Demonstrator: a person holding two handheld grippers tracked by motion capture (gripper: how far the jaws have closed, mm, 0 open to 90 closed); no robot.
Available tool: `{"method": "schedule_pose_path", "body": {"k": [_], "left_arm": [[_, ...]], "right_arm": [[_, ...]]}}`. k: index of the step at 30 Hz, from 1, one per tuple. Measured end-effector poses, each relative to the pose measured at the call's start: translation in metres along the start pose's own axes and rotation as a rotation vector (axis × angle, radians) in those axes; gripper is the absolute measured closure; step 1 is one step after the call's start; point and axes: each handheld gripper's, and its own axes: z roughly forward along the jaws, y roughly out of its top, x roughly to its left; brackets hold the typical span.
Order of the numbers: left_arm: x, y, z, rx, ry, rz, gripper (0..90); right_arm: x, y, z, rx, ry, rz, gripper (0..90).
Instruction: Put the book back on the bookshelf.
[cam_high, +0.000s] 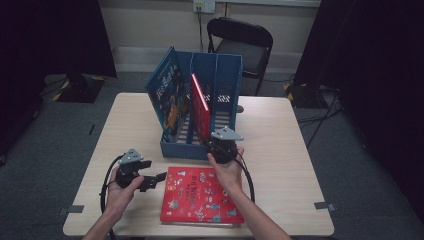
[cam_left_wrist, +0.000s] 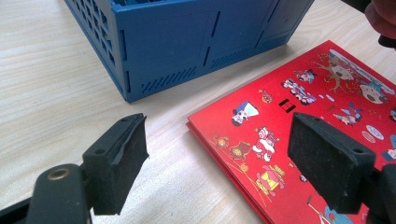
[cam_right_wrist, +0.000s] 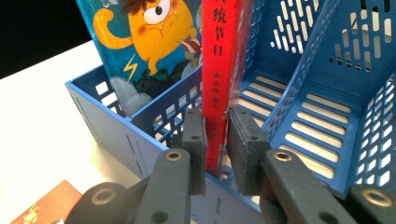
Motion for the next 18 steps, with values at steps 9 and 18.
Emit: {"method": "schedule_pose_path", "body": {"k": [9, 18], "left_arm": [[0.001, 0.0, -0.001, -0.006, 0.0, -0.007, 19.6], [0.001, 0.0, -0.001, -0.004, 0.0, -0.005, 19.6]], "right_arm": [[0.006, 0.006, 0.011, -0.004, 0.002, 0.01, 74.8], [0.009, 0.017, 0.018, -0.01, -0.003, 0.022, 72.2]]}}
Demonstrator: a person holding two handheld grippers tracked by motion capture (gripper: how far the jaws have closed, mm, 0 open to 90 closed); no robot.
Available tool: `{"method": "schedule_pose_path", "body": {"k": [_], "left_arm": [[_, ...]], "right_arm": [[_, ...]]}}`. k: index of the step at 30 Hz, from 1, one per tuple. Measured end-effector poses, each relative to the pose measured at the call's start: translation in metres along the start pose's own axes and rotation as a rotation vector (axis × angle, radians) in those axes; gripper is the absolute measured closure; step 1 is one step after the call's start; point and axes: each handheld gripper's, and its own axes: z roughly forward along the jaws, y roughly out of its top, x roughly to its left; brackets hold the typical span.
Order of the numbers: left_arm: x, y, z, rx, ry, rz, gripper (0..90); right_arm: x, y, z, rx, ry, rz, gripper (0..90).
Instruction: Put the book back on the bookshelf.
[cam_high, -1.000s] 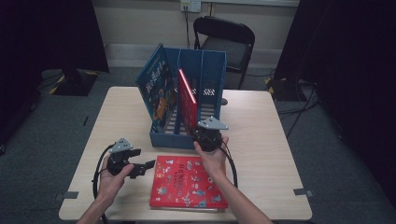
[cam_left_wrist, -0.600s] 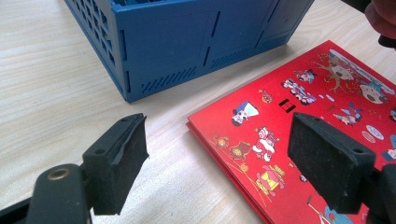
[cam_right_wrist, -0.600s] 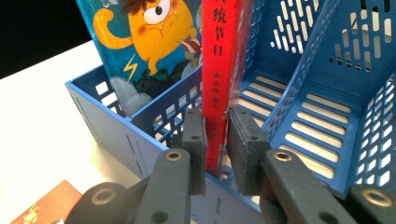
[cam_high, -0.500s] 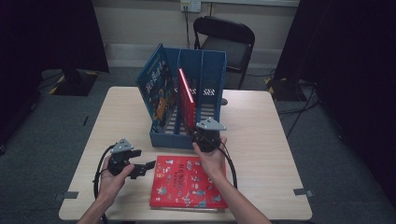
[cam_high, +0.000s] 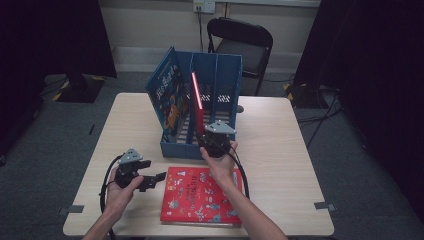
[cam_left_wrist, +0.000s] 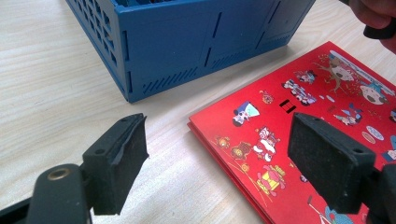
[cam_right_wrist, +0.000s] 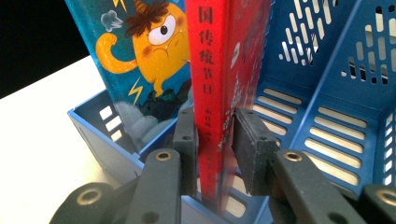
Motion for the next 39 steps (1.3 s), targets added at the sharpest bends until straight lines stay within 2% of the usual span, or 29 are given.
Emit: {"method": "schedule_pose_path", "body": {"k": [2, 8, 21, 23, 39], "left_arm": [[0.0, 0.0, 0.0, 0.003, 0.0, 0.004, 19.6], [0.0, 0.0, 0.0, 0.002, -0.001, 0.004, 19.6], [-0.002, 0.0, 0.001, 0.002, -0.007, 0.009, 19.5], [-0.002, 0.0, 0.001, 0.001, -0.005, 0.006, 19.6], [-0.003, 0.001, 0.001, 0.005, -0.01, 0.008, 19.6]], "right_arm": [[0.001, 0.001, 0.002, -0.001, -0.007, -0.003, 72.1], [0.002, 0.008, 0.013, 0.005, -0.01, 0.035, 71.9], [0.005, 0.025, 0.039, 0.03, -0.052, 0.043, 70.9], [0.005, 0.028, 0.043, 0.03, -0.051, 0.062, 70.7], [0.002, 0.035, 0.062, 0.043, -0.079, 0.039, 70.4]]}}
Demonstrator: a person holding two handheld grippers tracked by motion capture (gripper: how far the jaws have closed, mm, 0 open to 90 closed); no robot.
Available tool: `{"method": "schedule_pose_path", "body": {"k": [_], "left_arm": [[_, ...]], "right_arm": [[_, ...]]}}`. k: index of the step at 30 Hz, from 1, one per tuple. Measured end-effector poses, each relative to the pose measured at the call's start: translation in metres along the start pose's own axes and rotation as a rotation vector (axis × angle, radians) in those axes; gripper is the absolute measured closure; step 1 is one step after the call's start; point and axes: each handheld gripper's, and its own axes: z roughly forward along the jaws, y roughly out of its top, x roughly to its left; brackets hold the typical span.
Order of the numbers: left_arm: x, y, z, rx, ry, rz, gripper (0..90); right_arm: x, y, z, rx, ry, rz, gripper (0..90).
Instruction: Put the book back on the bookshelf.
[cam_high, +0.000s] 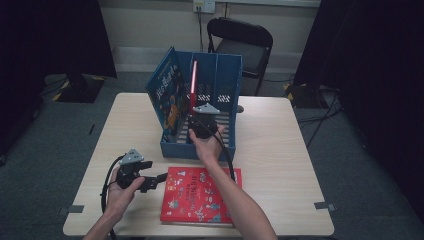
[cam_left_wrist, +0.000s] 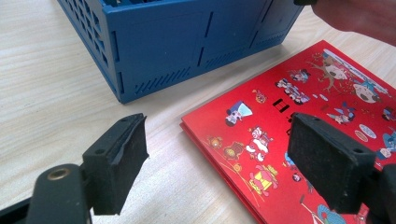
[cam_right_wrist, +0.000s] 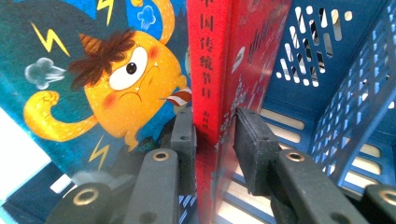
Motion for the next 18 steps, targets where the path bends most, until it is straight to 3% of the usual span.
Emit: {"method": "schedule_pose_path", "body": {"k": [6, 11, 18], "left_arm": [[0.0, 0.0002, -0.0003, -0.002, -0.002, 0.0, 19.6], [-0.0004, 0.0001, -0.0002, -0.003, -0.001, 0.001, 19.5], [0.0008, 0.0001, -0.0001, 0.002, 0.001, 0.0, 19.5]], "right_arm": [[0.0015, 0.0018, 0.0037, 0.004, 0.002, 0.002, 69.3], [0.0041, 0.0032, 0.0057, 0.009, -0.004, -0.049, 68.5], [0.0032, 0.003, 0.0051, 0.013, 0.01, -0.05, 64.0]]}}
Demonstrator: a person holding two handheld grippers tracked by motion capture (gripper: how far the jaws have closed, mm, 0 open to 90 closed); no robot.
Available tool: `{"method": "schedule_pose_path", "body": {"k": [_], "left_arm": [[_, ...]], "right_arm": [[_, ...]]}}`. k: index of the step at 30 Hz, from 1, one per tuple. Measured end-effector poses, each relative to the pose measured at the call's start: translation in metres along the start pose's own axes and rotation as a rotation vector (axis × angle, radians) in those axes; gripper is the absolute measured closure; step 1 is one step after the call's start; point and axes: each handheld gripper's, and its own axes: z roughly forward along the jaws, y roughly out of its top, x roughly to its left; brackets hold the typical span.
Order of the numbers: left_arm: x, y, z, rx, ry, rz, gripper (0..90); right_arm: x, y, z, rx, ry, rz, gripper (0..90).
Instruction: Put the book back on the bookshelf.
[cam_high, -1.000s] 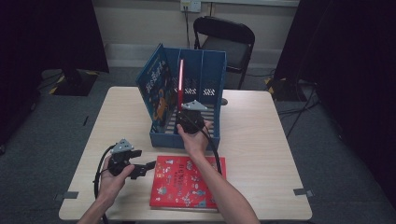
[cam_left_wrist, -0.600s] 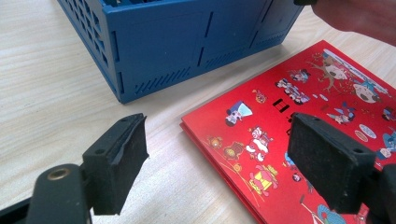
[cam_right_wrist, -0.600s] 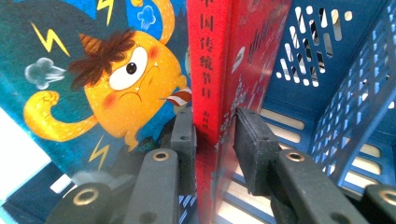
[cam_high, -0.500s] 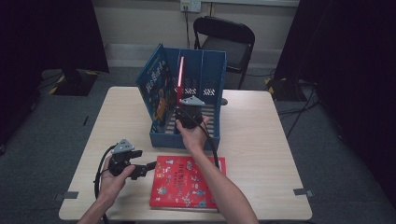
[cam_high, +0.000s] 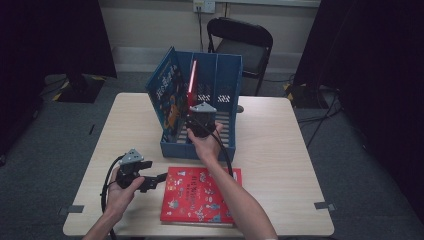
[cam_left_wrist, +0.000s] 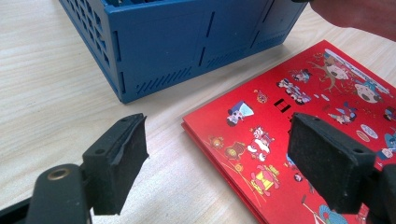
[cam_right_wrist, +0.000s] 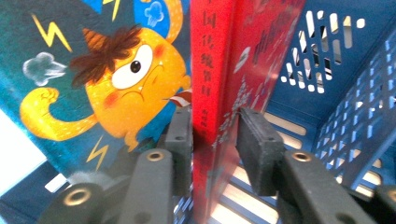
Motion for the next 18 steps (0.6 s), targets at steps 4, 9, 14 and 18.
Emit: {"method": "schedule_pose_path", "body": {"k": [4, 9, 14, 18], "left_arm": [[0.0, 0.0, 0.0, -0.003, -0.005, -0.001, 19.5], [0.0, 0.0, 0.001, -0.001, -0.005, -0.002, 19.5], [0.001, 0.0, 0.001, 0.002, -0.003, -0.008, 19.5], [0.001, 0.0, 0.002, 0.001, -0.002, -0.011, 19.5]], "right_arm": [[0.001, -0.002, -0.004, 0.003, 0.034, 0.025, 54.9], [-0.002, -0.004, -0.013, -0.01, 0.064, 0.029, 51.8], [-0.012, -0.007, -0.032, -0.015, 0.121, 0.022, 50.7], [-0.024, -0.013, -0.052, -0.023, 0.164, 0.028, 50.1]]}}
